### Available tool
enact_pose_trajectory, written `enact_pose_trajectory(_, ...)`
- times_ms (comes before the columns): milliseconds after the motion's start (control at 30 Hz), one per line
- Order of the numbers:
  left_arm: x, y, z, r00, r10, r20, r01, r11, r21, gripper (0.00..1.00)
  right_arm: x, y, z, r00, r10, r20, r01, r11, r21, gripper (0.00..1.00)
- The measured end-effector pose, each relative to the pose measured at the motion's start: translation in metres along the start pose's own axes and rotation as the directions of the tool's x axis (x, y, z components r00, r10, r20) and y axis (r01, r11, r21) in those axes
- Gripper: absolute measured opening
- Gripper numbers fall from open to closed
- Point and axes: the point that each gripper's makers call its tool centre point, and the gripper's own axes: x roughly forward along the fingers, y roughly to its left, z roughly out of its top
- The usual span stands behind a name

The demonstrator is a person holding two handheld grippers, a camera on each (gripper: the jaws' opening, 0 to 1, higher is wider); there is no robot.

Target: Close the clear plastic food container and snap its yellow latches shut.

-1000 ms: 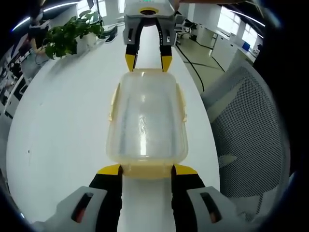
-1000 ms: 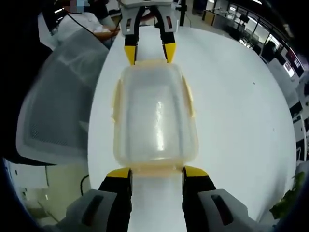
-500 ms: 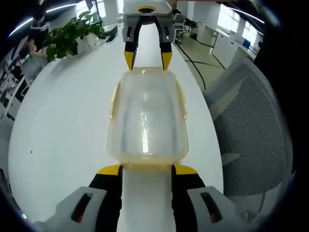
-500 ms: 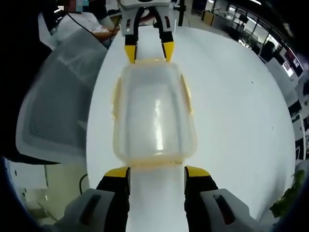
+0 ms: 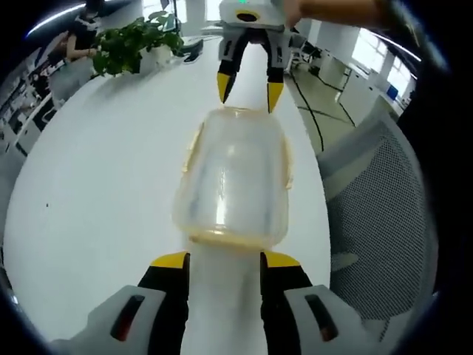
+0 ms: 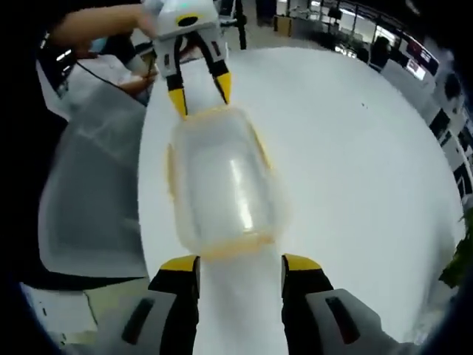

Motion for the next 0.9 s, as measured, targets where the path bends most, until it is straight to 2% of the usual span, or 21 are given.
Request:
enact_pose_trajectory(100, -0.002, 0.001, -0.001, 1.0, 0.009, 0.012, -0.008, 0.997, -0.081, 0.36, -0.004, -0.002, 0.006, 0.999, -0.013, 0.05, 0.008, 0.994, 0.109, 0.41)
enact_pose_trajectory(133, -0.002, 0.0, -0.003, 1.0, 0.008, 0.006, -0.008, 0.992, -0.122, 0.36, -0.006, -0.003, 0.008, 0.997, -0.026, 0.072, 0.014, 0.988, 0.157, 0.4)
enact_pose_trajectory(167, -0.002, -0.001, -0.003, 1.0, 0.006, 0.006, -0.005, 0.991, -0.131, 0.35, -0.006, -0.003, 0.009, 0.996, -0.029, 0.084, 0.012, 0.98, 0.197, 0.4)
enact_pose_trajectory(200, -0.002, -0.002, -0.001, 1.0, 0.007, 0.023, -0.003, 0.988, -0.157, 0.34, -0.006, -0.002, 0.011, 0.994, -0.027, 0.105, -0.001, 0.967, 0.254, 0.4)
enact_pose_trajectory(267, -0.003, 0.0, 0.005, 0.998, 0.022, 0.06, -0.009, 0.977, -0.212, 0.3, -0.006, -0.003, 0.013, 0.991, -0.042, 0.127, 0.001, 0.951, 0.309, 0.4)
enact_pose_trajectory(300, -0.003, 0.0, 0.007, 0.997, 0.021, 0.073, -0.001, 0.965, -0.261, 0.29, -0.006, -0.005, 0.014, 0.989, -0.058, 0.138, 0.007, 0.939, 0.344, 0.39)
enact_pose_trajectory(367, -0.005, 0.002, 0.011, 0.994, 0.022, 0.109, 0.023, 0.918, -0.395, 0.32, -0.006, -0.006, 0.017, 0.985, -0.07, 0.158, 0.003, 0.92, 0.391, 0.39)
enact_pose_trajectory(433, -0.006, 0.005, 0.016, 0.987, 0.036, 0.157, 0.044, 0.878, -0.477, 0.33, -0.005, -0.007, 0.019, 0.98, -0.087, 0.179, 0.002, 0.904, 0.427, 0.38)
enact_pose_trajectory(467, -0.007, 0.008, 0.016, 0.985, 0.05, 0.163, 0.039, 0.864, -0.502, 0.32, -0.004, -0.007, 0.019, 0.979, -0.091, 0.181, 0.001, 0.896, 0.445, 0.38)
enact_pose_trajectory(533, -0.006, 0.012, 0.016, 0.98, 0.084, 0.18, 0.038, 0.81, -0.585, 0.33, -0.002, -0.006, 0.017, 0.98, -0.102, 0.174, 0.01, 0.886, 0.464, 0.37)
enact_pose_trajectory(567, -0.005, 0.013, 0.013, 0.981, 0.089, 0.172, 0.035, 0.795, -0.605, 0.33, -0.001, -0.005, 0.016, 0.979, -0.105, 0.174, 0.01, 0.879, 0.477, 0.37)
enact_pose_trajectory(667, -0.001, 0.011, 0.008, 0.982, 0.102, 0.158, 0.026, 0.76, -0.65, 0.33, 0.003, -0.003, 0.013, 0.979, -0.109, 0.173, 0.006, 0.861, 0.509, 0.36)
enact_pose_trajectory(733, 0.002, 0.009, 0.008, 0.982, 0.101, 0.163, 0.031, 0.756, -0.654, 0.34, 0.004, 0.0, 0.013, 0.978, -0.108, 0.177, -0.003, 0.846, 0.533, 0.36)
enact_pose_trajectory(767, 0.004, 0.007, 0.009, 0.98, 0.102, 0.169, 0.038, 0.744, -0.667, 0.34, 0.005, 0.001, 0.013, 0.978, -0.105, 0.179, -0.008, 0.841, 0.54, 0.36)
enact_pose_trajectory(833, 0.005, 0.005, 0.011, 0.978, 0.111, 0.18, 0.046, 0.719, -0.693, 0.34, 0.006, 0.003, 0.013, 0.978, -0.101, 0.185, -0.016, 0.838, 0.545, 0.34)
enact_pose_trajectory(900, 0.007, 0.005, 0.01, 0.977, 0.121, 0.177, 0.041, 0.703, -0.71, 0.33, 0.008, 0.004, 0.013, 0.977, -0.098, 0.187, -0.022, 0.833, 0.552, 0.33)
